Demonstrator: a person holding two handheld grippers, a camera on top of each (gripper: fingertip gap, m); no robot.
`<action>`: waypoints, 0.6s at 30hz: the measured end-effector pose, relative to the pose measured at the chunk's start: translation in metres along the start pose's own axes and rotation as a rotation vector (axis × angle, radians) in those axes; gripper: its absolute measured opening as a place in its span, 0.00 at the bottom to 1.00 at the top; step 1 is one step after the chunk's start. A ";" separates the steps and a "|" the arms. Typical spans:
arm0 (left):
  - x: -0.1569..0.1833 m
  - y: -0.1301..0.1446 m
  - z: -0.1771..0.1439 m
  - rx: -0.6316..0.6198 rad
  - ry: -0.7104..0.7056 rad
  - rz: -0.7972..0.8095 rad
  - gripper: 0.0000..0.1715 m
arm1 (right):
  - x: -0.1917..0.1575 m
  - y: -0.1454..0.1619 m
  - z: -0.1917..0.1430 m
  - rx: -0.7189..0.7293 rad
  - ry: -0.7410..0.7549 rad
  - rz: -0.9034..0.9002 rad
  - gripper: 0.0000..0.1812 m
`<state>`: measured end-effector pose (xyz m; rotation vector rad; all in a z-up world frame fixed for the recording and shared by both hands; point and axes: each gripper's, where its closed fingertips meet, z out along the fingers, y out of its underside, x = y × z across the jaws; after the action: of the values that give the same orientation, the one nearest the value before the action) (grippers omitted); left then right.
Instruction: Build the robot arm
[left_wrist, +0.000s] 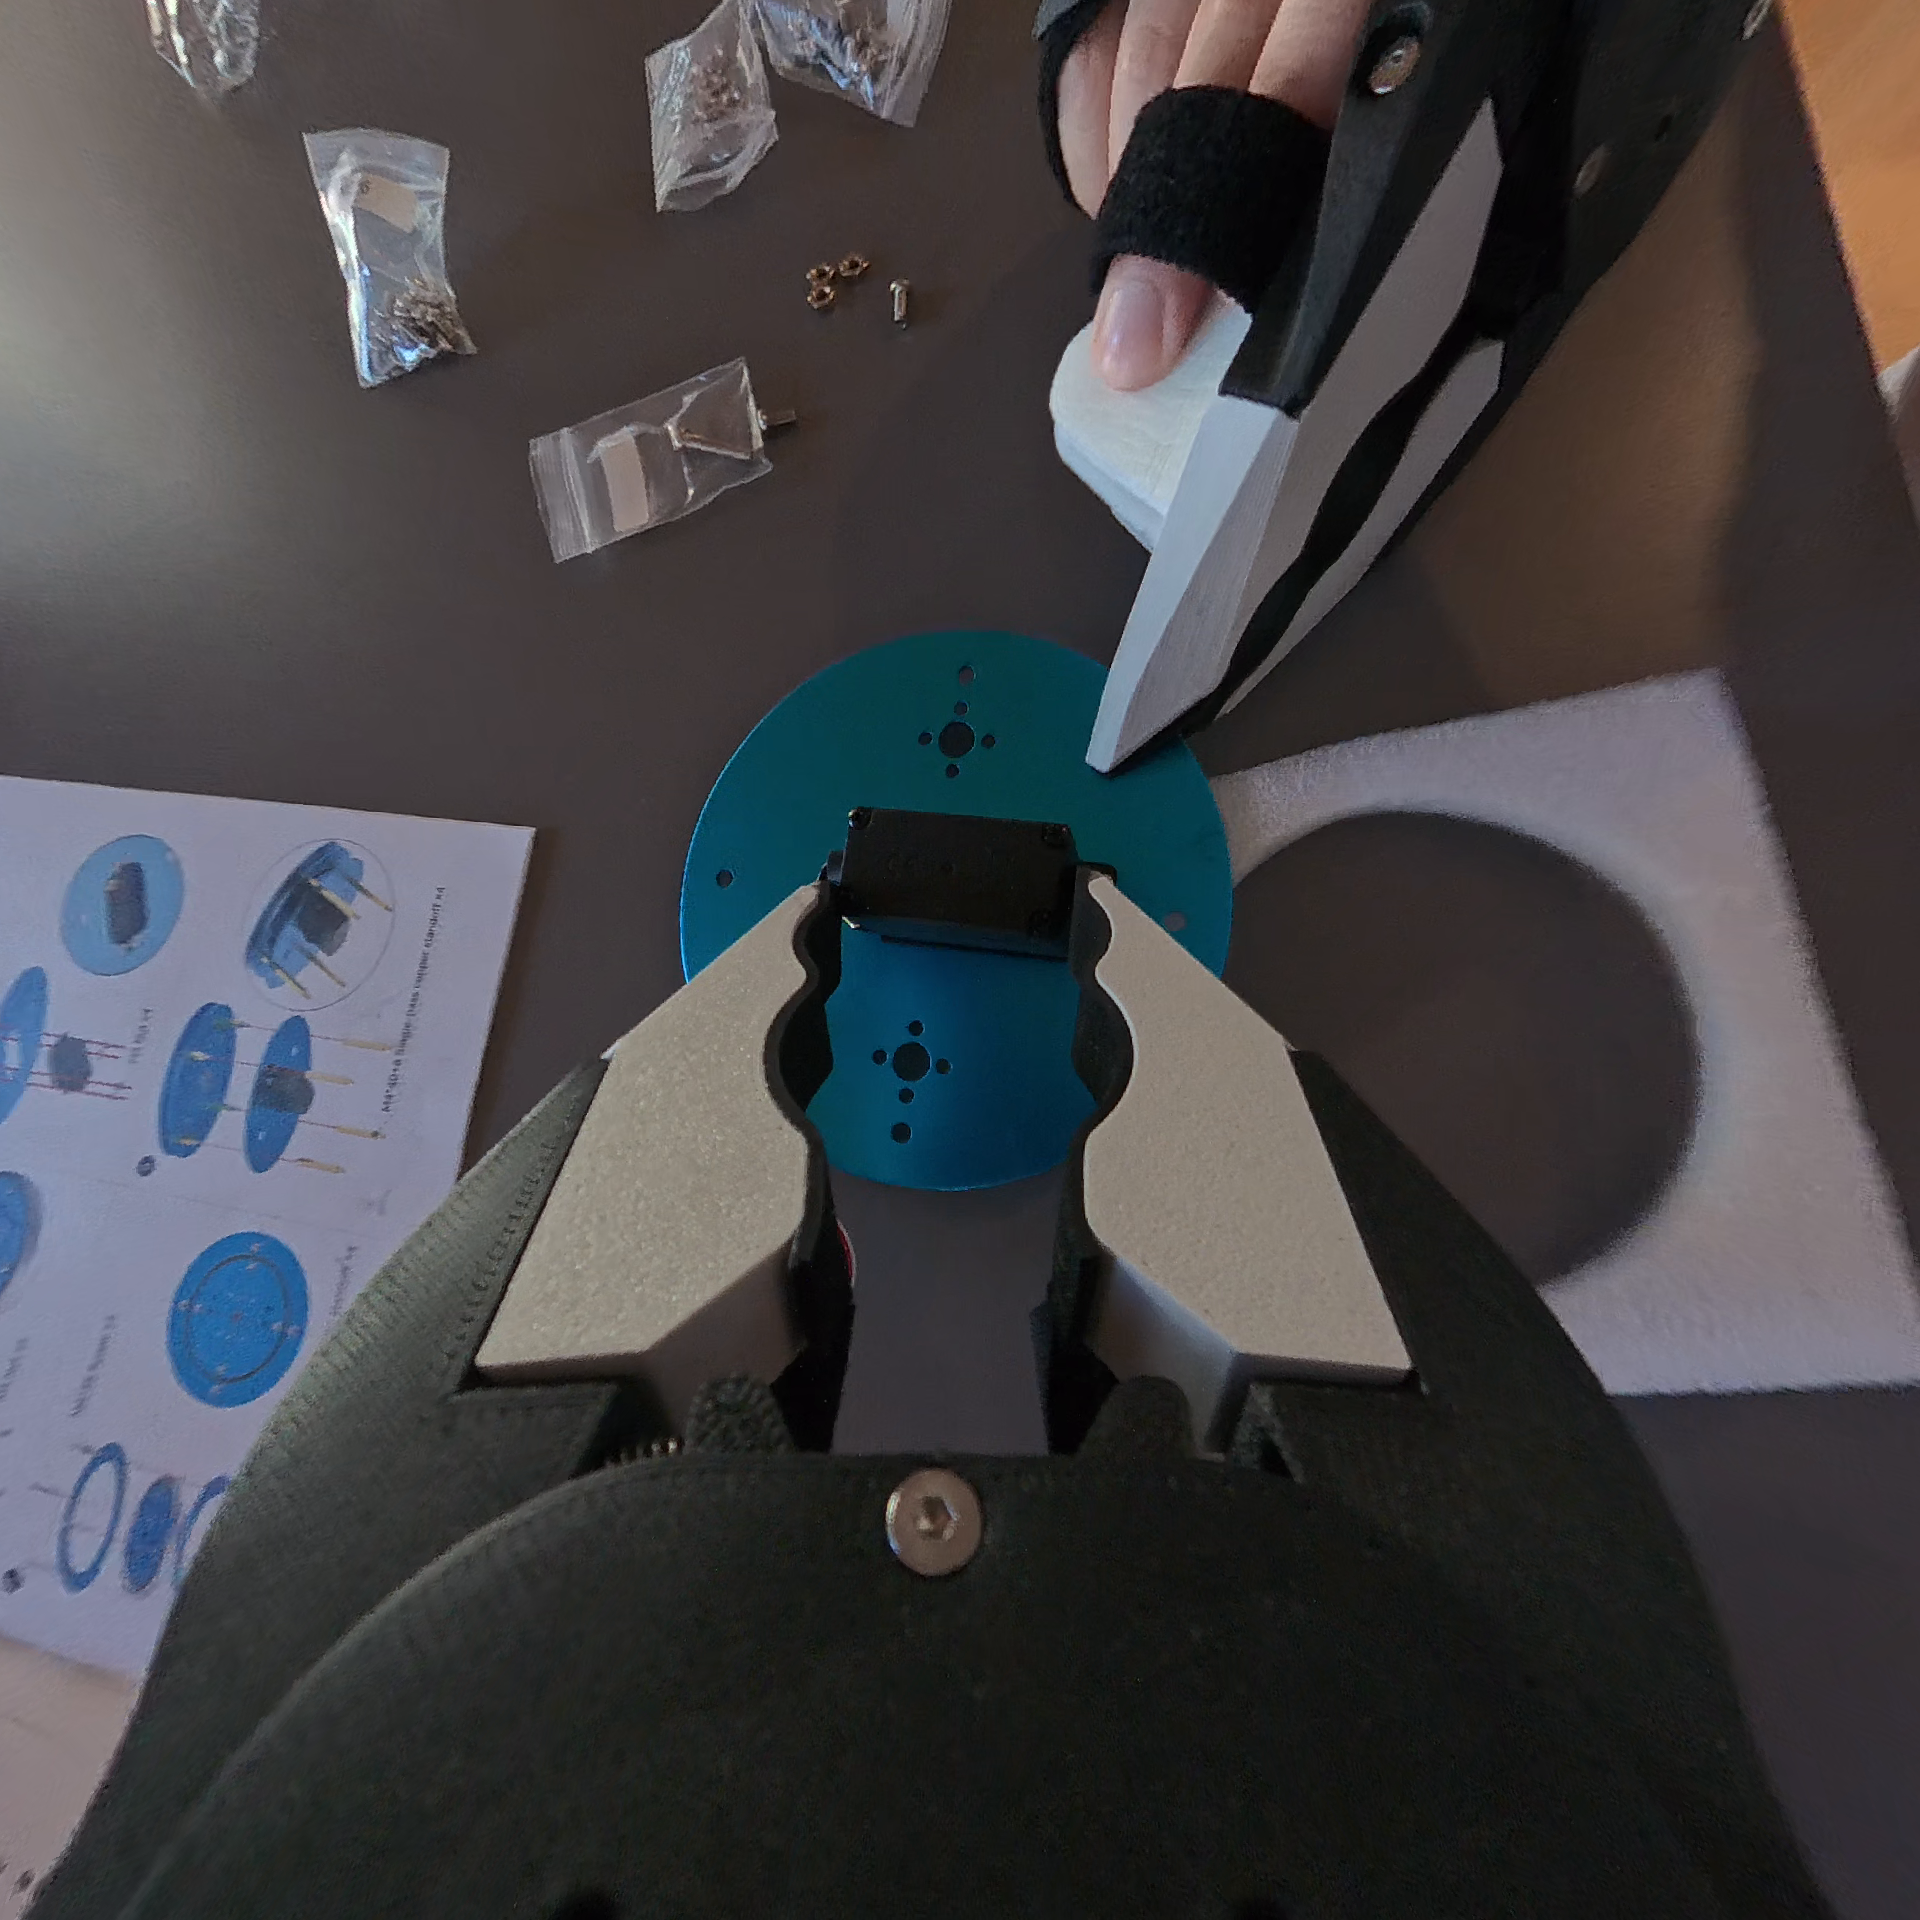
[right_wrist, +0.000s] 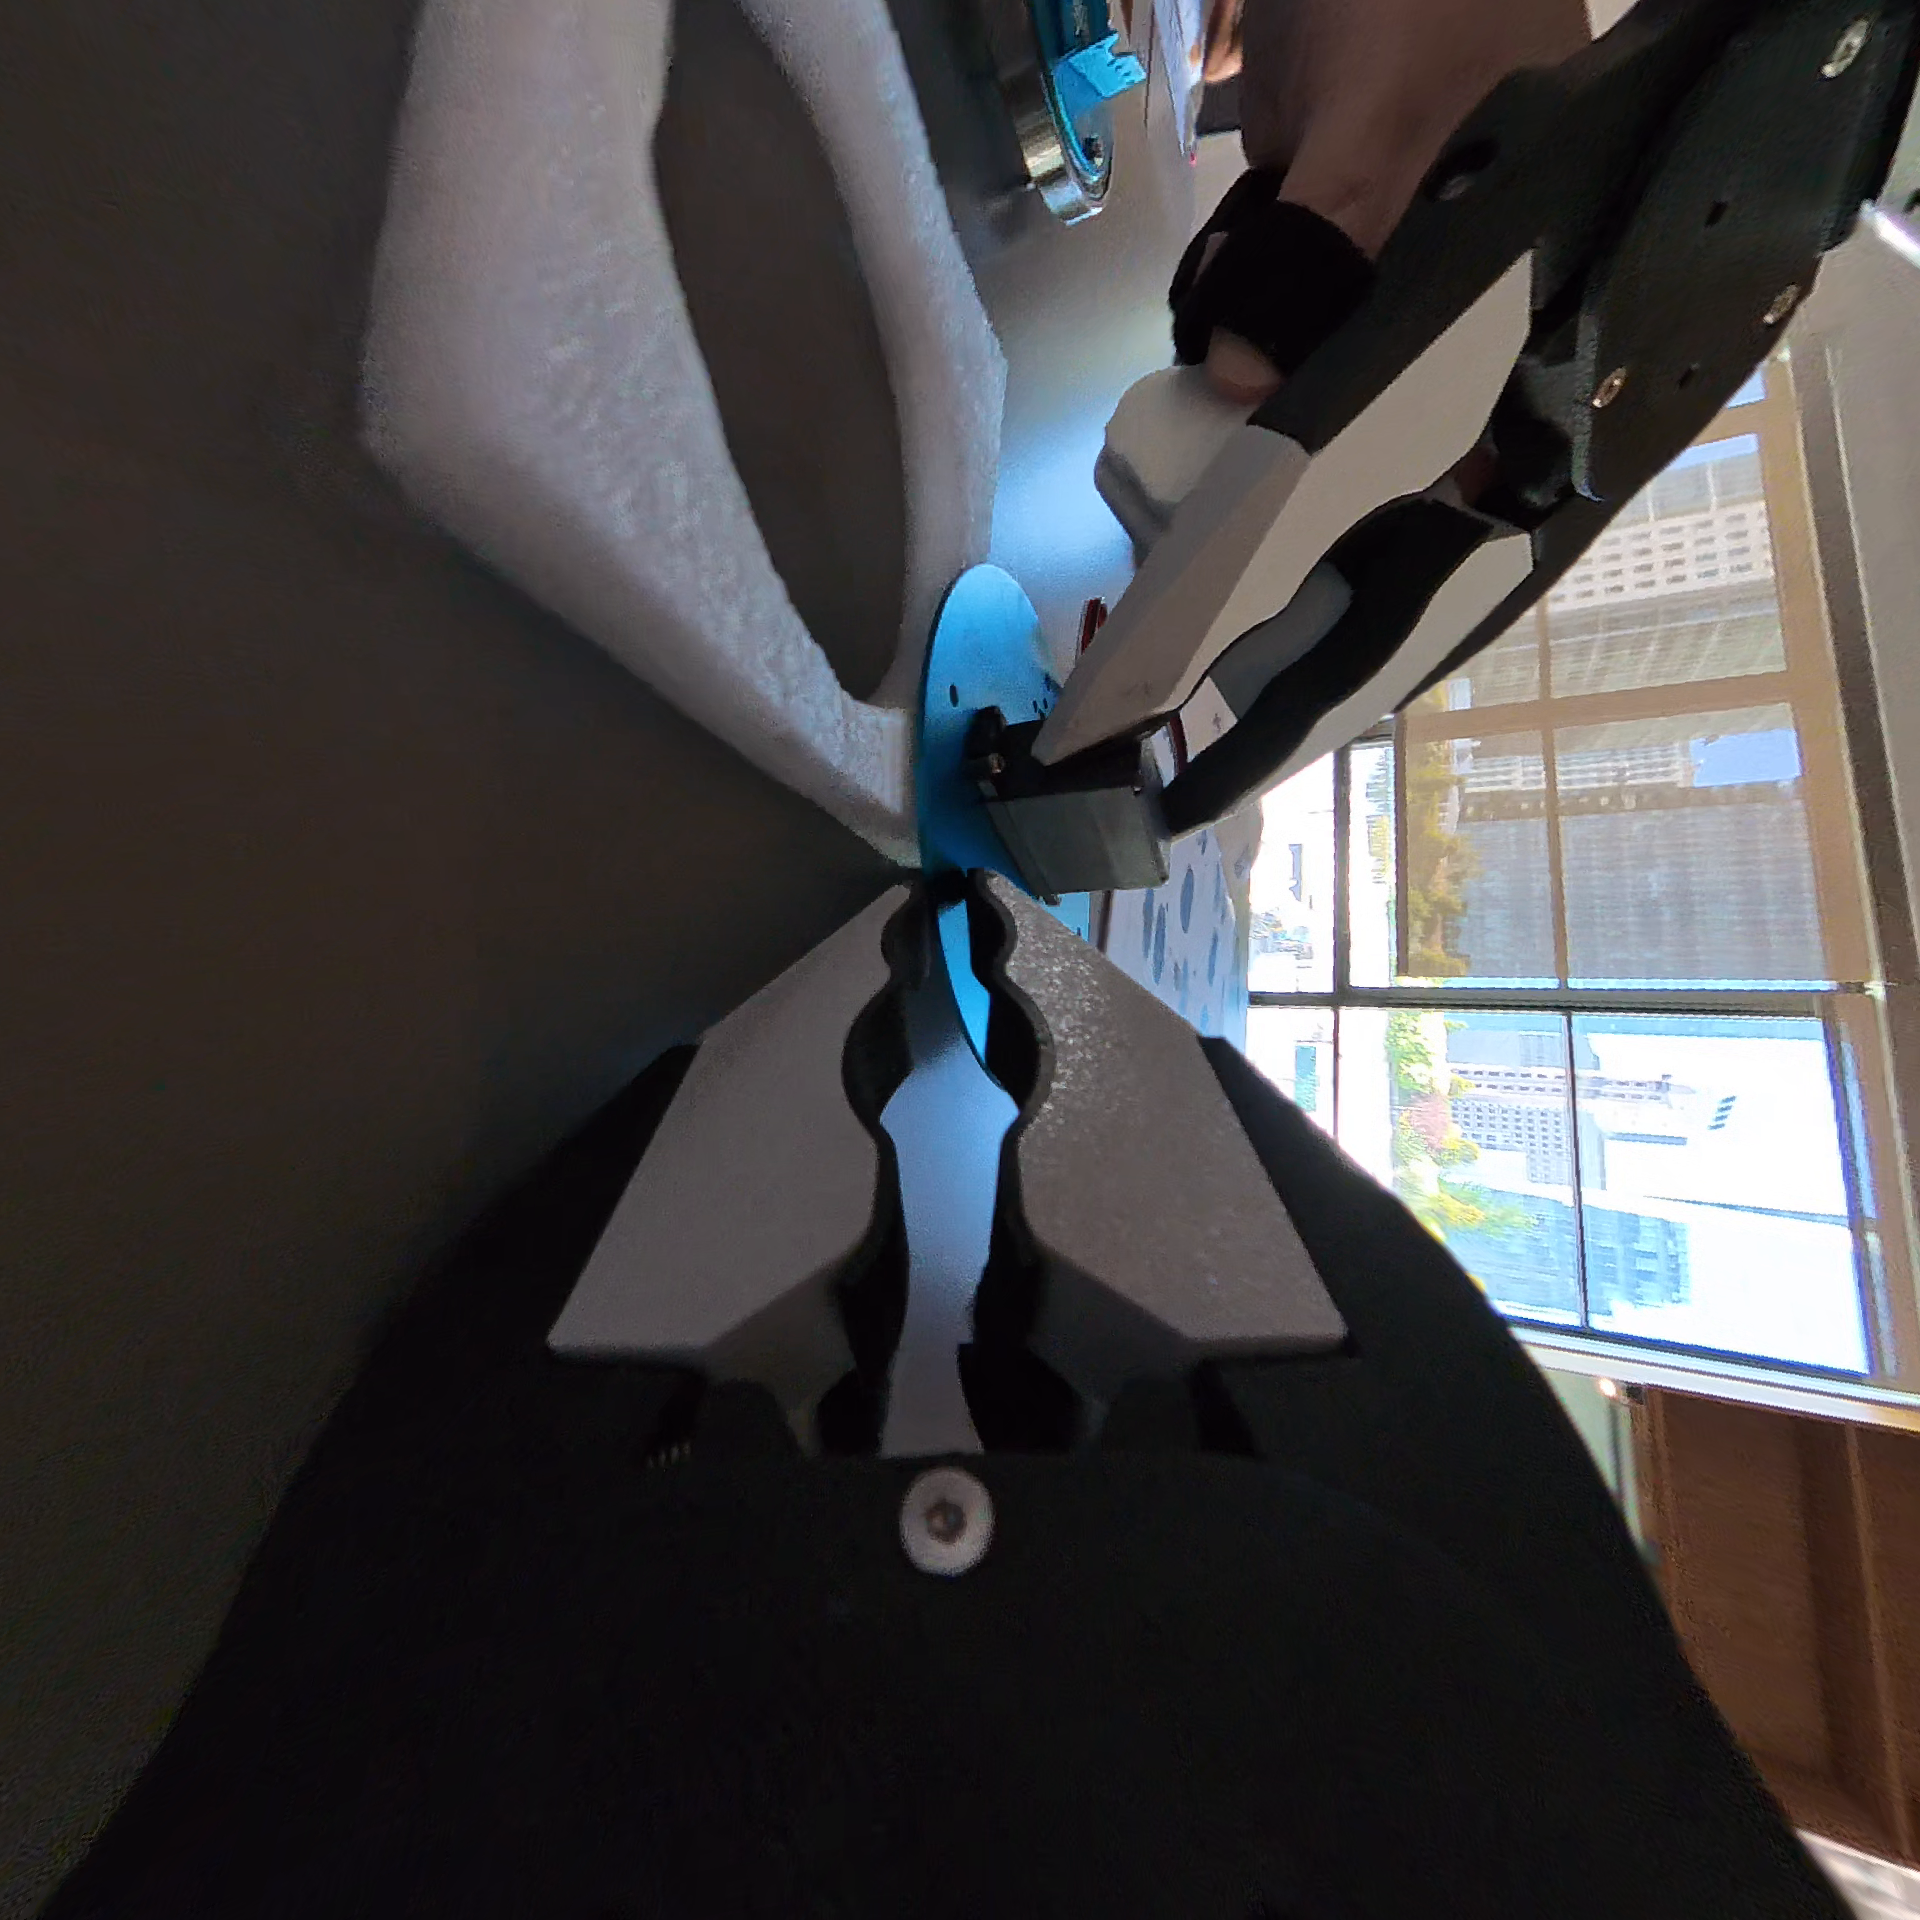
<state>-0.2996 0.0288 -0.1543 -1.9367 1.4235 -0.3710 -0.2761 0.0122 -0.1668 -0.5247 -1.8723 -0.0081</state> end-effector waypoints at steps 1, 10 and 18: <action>-0.001 0.000 0.000 -0.007 -0.007 0.004 0.26 | 0.000 0.000 0.001 -0.014 0.008 -0.014 0.03; 0.000 -0.002 -0.008 0.018 -0.003 -0.070 0.26 | 0.019 -0.006 -0.008 -0.038 0.131 -0.067 0.01; 0.003 -0.004 -0.008 0.010 -0.039 -0.044 0.26 | 0.018 -0.006 -0.011 -0.039 0.124 -0.037 0.01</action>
<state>-0.3007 0.0239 -0.1462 -1.9597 1.3533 -0.3581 -0.2734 0.0102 -0.1453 -0.5056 -1.7630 -0.0997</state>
